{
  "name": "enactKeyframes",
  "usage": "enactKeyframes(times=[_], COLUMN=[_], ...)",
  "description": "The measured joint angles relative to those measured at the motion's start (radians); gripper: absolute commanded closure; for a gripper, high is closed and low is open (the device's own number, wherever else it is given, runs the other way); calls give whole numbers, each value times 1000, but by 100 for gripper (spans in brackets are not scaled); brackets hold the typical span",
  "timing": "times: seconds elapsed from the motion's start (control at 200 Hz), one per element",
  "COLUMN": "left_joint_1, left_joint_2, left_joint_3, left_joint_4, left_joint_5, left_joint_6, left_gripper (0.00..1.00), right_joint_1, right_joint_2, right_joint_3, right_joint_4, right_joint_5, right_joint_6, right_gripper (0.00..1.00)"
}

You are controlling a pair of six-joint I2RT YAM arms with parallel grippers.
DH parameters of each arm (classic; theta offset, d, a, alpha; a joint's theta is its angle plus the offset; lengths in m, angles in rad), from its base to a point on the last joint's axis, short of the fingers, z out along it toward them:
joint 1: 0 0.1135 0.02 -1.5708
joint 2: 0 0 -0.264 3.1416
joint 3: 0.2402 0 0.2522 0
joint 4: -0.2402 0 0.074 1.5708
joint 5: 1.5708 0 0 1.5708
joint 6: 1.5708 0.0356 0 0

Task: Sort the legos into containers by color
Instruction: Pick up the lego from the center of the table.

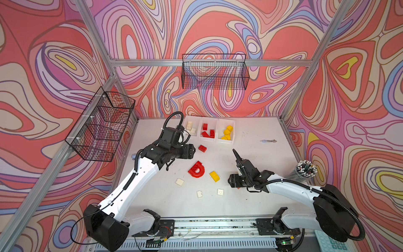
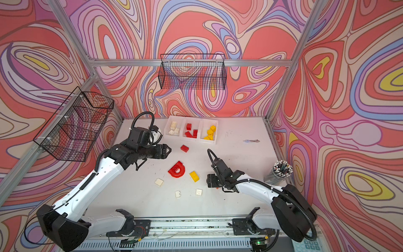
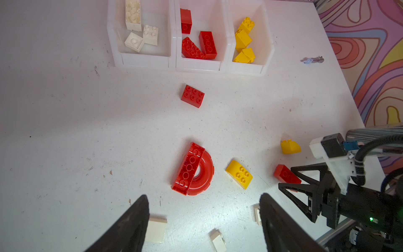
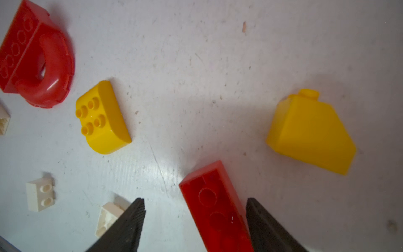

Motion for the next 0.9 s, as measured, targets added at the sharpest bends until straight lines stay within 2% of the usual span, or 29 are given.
enactKeyframes(times=[0.18, 0.436, 0.671, 0.901], left_joint_1=[0, 0, 0, 0], left_joint_2=[0, 0, 0, -6], left_joint_3=[0, 0, 0, 0], left_joint_4=[0, 0, -1, -1], left_joint_5=[-1, -6, -16, -16], left_joint_6=[2, 3, 9, 10], left_gripper=[20, 20, 20, 21], right_joint_1=[102, 148, 259, 298], right_joint_2=[19, 53, 134, 164], right_joint_3=[4, 43, 100, 114], right_joint_4=[-28, -98, -154, -177], right_joint_5=[71, 218, 346, 392], right_joint_6=[22, 53, 79, 107], right_gripper=[29, 43, 46, 57])
